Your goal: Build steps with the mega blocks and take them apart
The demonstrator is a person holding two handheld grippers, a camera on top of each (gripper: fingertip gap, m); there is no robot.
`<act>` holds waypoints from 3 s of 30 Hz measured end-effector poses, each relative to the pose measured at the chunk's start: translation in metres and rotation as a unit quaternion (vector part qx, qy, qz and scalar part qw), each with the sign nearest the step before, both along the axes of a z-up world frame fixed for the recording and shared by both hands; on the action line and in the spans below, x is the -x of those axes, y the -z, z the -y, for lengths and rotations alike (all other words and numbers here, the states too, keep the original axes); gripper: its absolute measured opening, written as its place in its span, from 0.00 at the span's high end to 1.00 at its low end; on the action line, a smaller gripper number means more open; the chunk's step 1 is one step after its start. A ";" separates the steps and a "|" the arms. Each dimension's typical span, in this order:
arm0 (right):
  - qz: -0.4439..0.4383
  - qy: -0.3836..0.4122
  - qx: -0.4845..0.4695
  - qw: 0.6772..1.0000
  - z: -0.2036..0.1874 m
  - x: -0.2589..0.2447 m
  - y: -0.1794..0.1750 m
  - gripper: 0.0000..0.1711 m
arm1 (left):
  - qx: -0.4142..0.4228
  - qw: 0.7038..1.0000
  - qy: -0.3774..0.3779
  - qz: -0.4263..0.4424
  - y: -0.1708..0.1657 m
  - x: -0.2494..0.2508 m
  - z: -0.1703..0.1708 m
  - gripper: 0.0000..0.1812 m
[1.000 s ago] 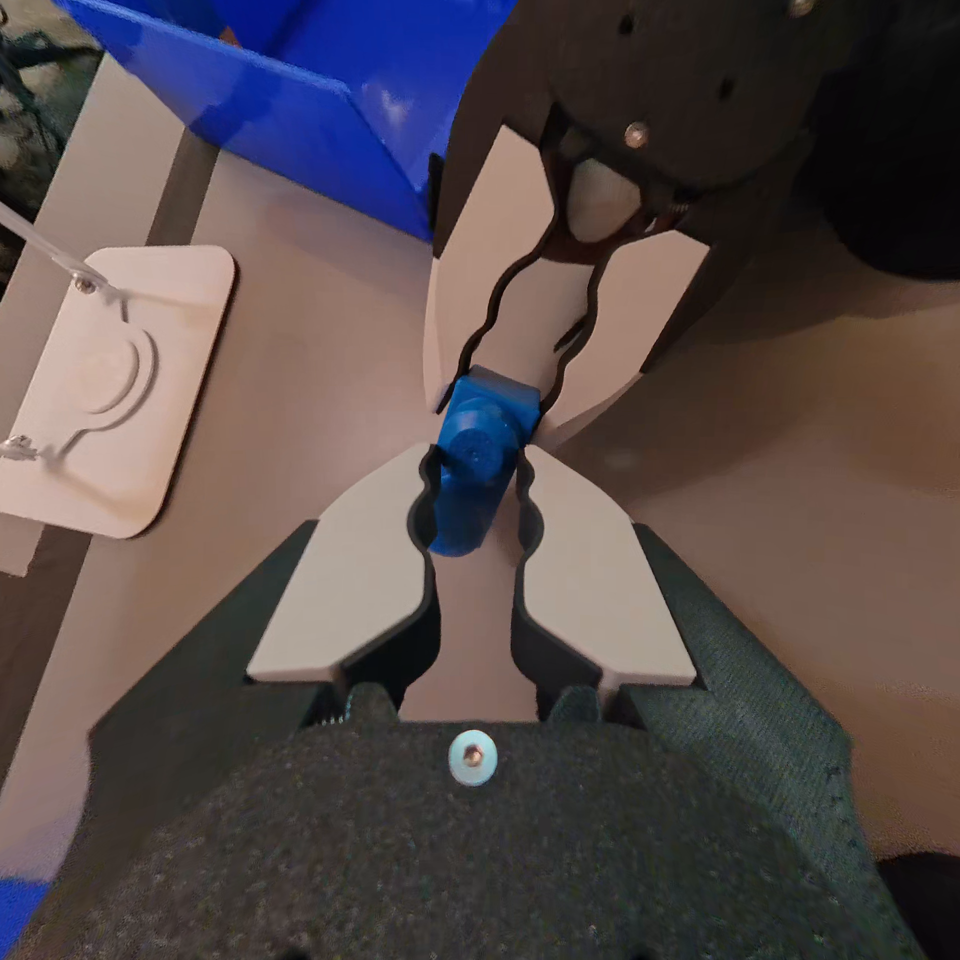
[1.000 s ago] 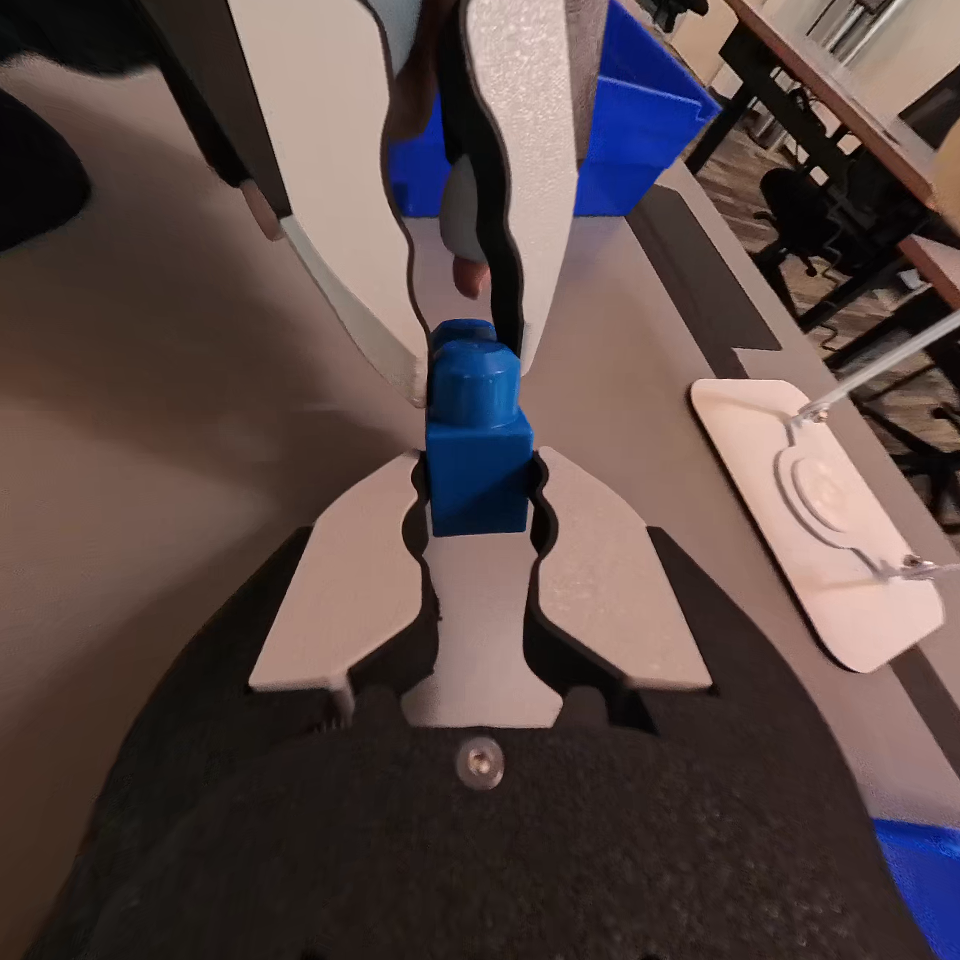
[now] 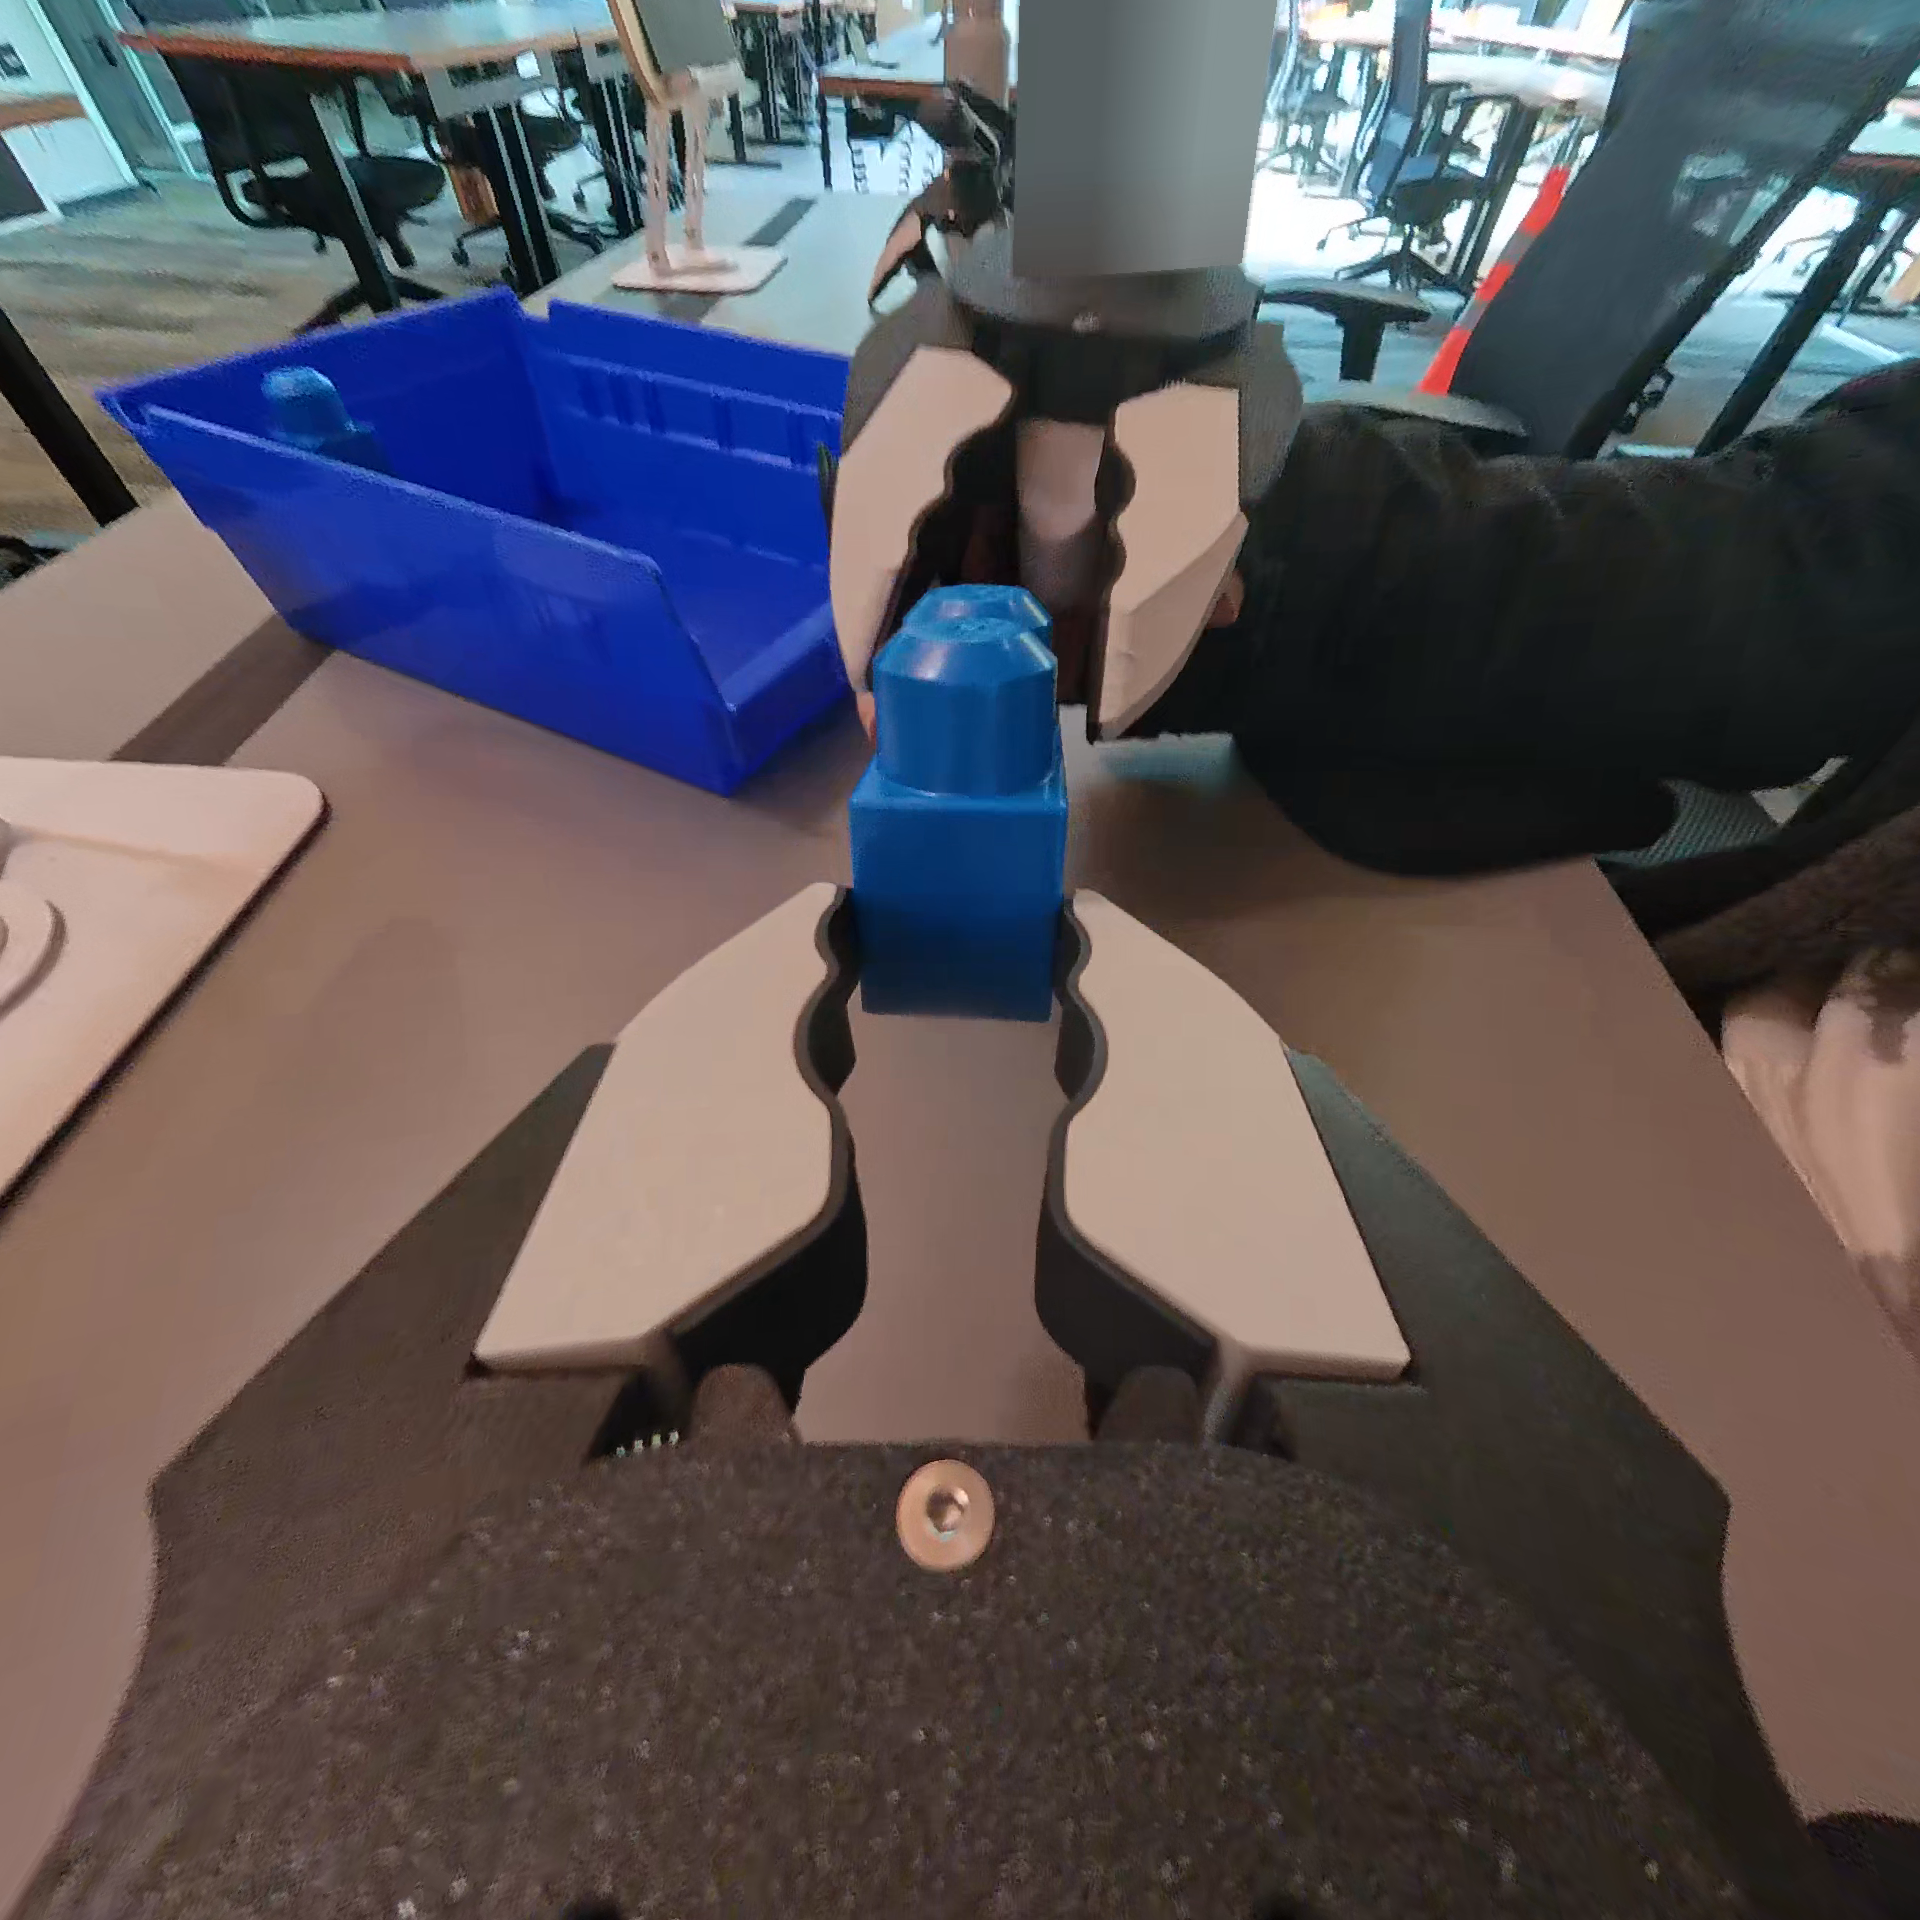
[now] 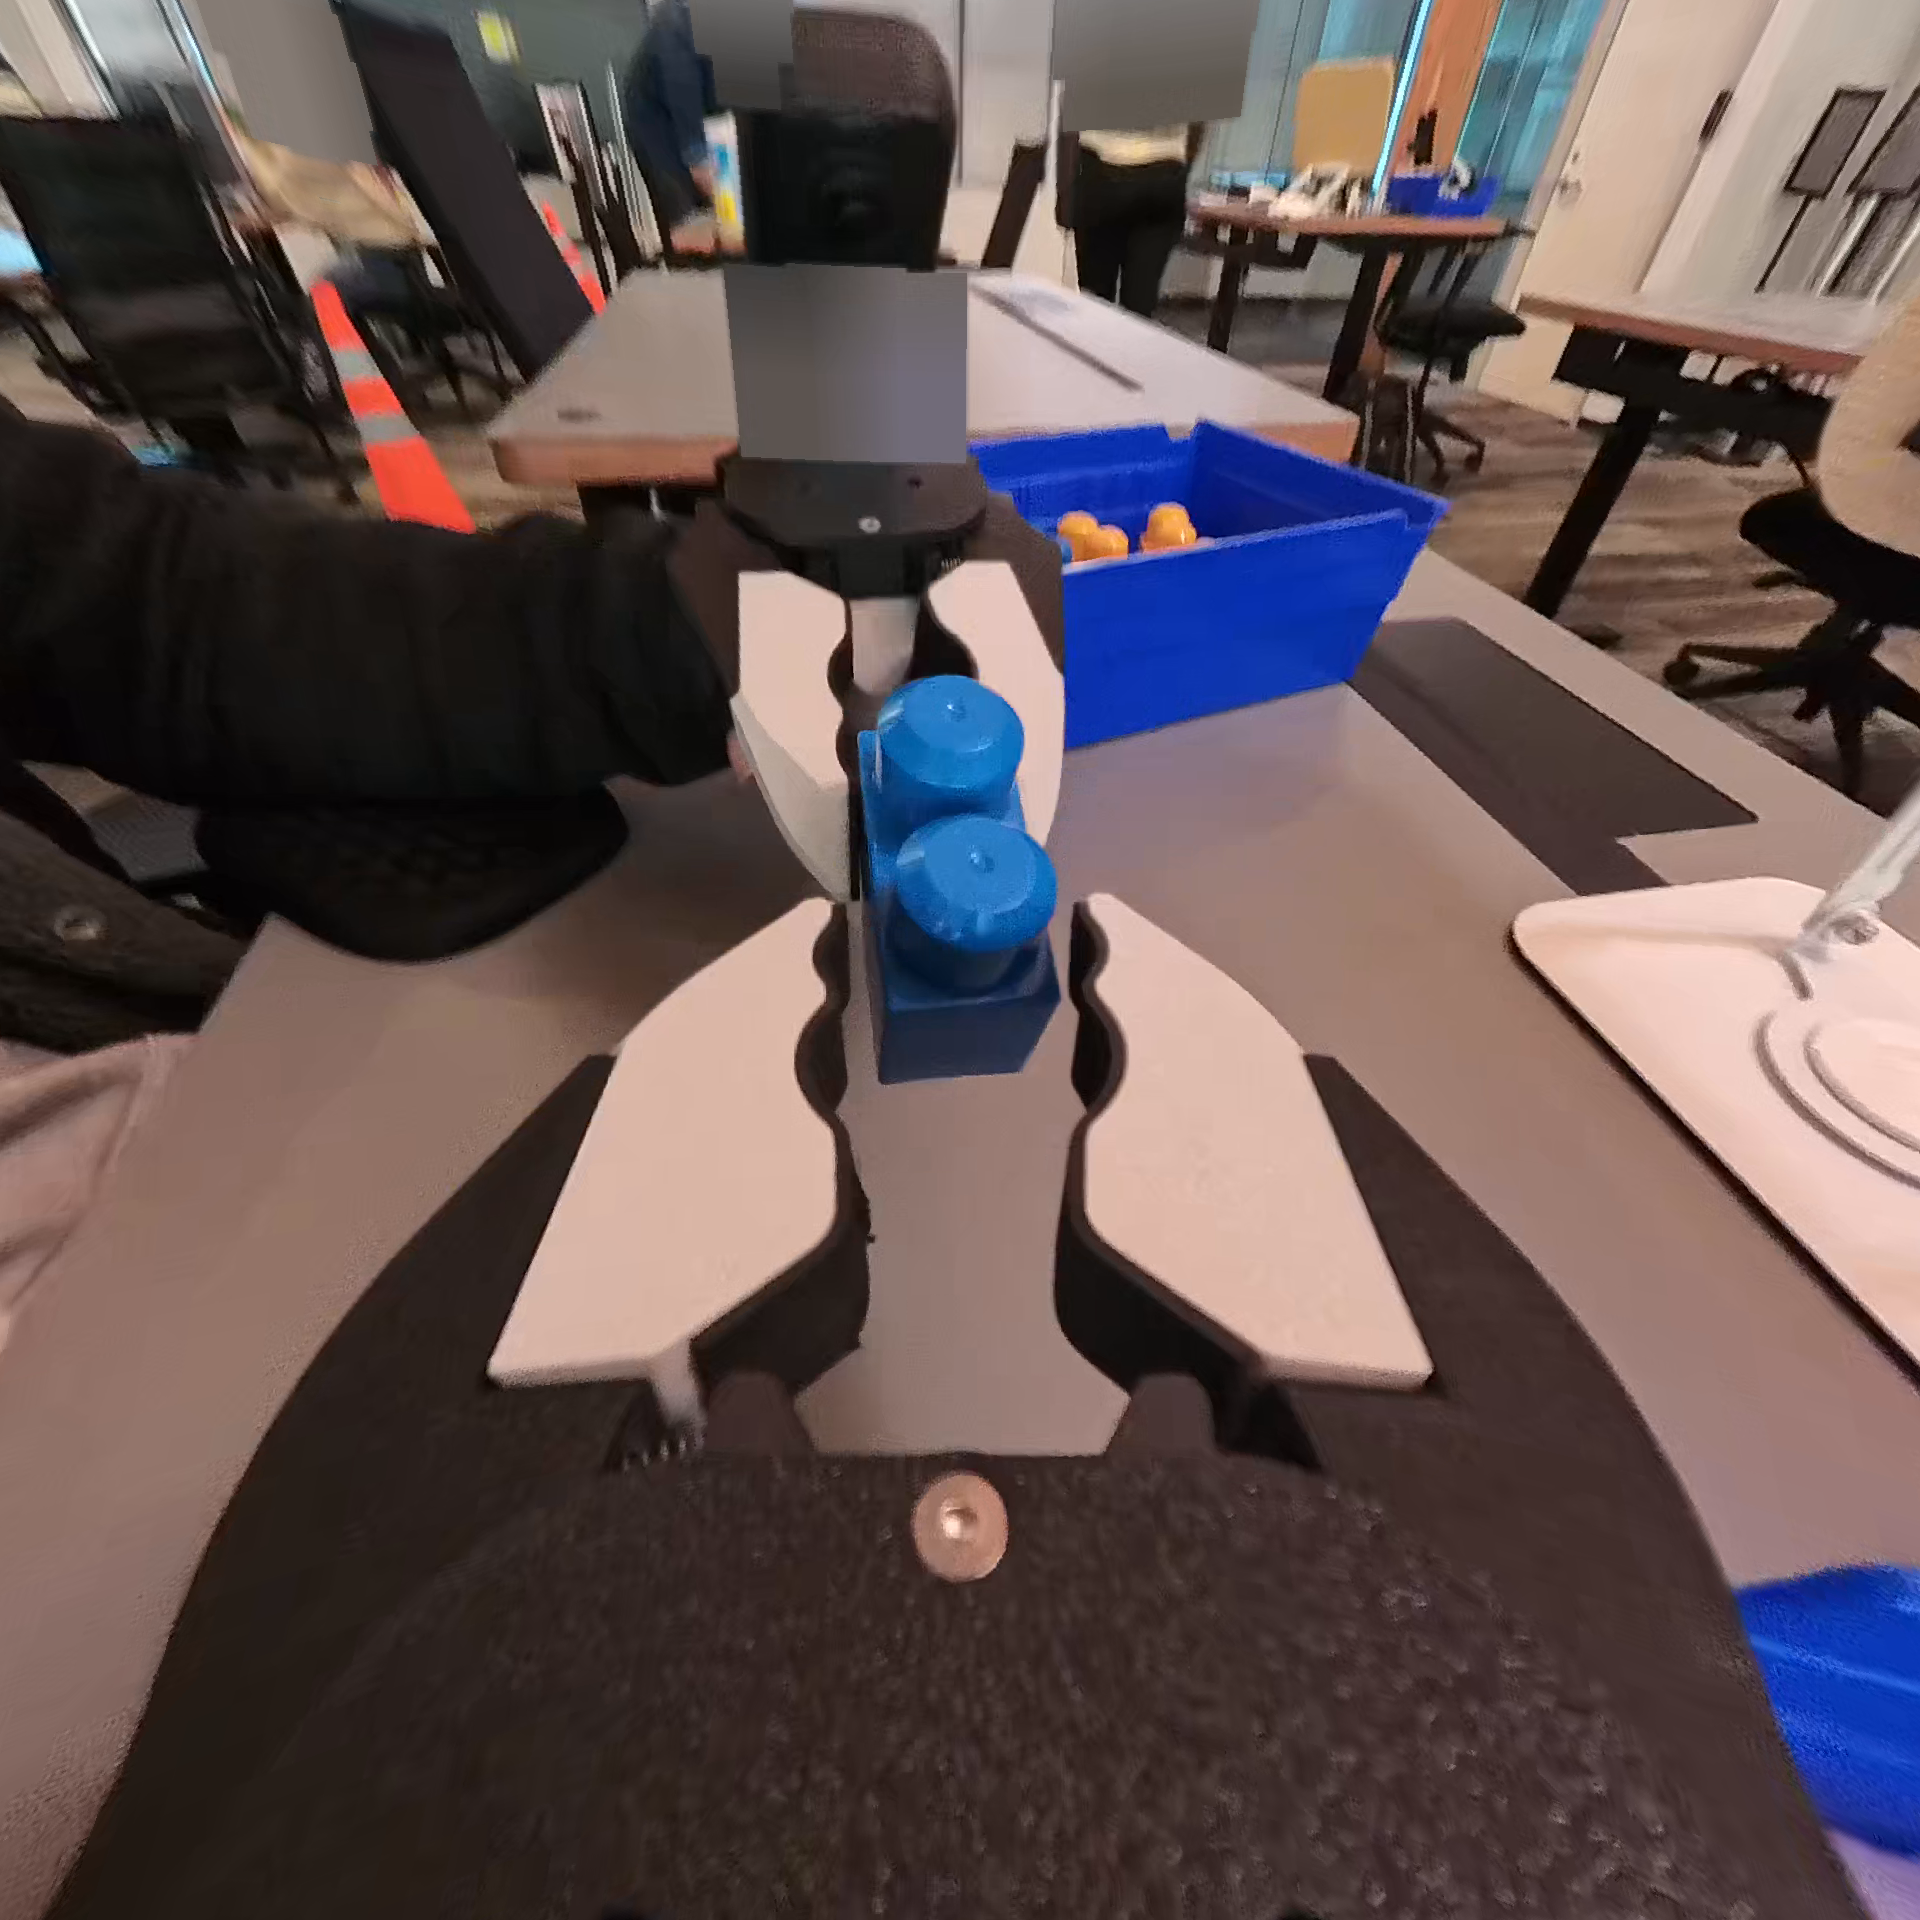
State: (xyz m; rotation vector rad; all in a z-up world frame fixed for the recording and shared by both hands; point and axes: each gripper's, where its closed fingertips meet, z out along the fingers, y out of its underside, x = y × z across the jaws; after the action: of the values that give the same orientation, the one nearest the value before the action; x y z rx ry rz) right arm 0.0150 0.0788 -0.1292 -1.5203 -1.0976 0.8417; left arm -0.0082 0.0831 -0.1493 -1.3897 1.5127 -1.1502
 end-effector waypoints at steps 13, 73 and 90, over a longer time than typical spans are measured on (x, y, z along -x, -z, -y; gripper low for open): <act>0.192 -0.019 0.036 0.981 0.008 0.000 0.068 0.81 | -0.031 0.986 0.030 -0.160 0.075 0.001 0.009 0.80; 0.281 -0.012 0.049 0.958 0.010 0.000 0.096 0.81 | -0.053 0.804 -0.103 -0.584 0.074 0.234 -0.111 0.84; 0.283 -0.010 0.047 0.958 0.009 0.000 0.096 0.81 | -0.217 0.837 -0.079 -0.496 -0.039 0.147 -0.058 0.84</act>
State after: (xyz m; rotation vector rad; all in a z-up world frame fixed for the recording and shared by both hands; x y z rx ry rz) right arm 0.0148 0.0701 -0.2255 -1.8957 -1.4985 0.4789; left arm -0.1552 0.1412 -0.1103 -1.8175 2.0951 0.1459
